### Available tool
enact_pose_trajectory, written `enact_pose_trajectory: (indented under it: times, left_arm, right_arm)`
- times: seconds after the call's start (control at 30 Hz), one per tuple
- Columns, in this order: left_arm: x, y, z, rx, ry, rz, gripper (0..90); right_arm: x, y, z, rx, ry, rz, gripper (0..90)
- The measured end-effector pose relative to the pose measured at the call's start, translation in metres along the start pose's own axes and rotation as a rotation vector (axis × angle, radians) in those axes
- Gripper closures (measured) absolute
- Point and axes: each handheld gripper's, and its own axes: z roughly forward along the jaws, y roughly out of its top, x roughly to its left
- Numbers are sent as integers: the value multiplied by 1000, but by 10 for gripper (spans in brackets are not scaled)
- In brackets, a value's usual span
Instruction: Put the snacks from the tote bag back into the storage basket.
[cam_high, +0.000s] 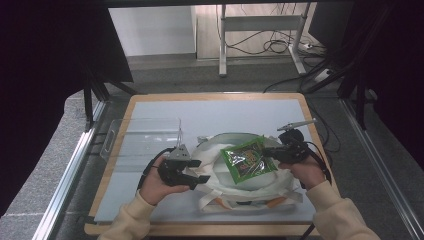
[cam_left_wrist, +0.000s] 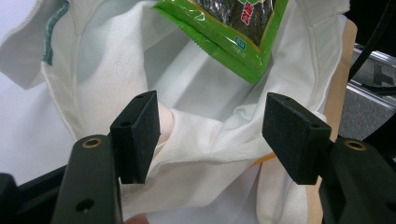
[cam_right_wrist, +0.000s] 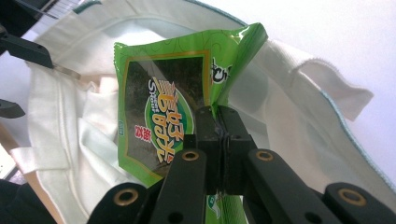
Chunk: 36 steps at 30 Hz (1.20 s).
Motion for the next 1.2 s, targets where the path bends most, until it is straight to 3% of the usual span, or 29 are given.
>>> enact_pose_trajectory:
  times: [0.43,0.8,1.2]
  left_arm:
    - [1,12,-8,-29,24,-5,363]
    - [1,22,-8,-35,13,0,363]
    - [5,32,-11,-47,-5,5,363]
  right_arm:
    - [-4,1,-7,-60,52,-83,875]
    - [0,7,-16,-81,66,-176,876]
    - [6,12,-13,-91,69,-233,876]
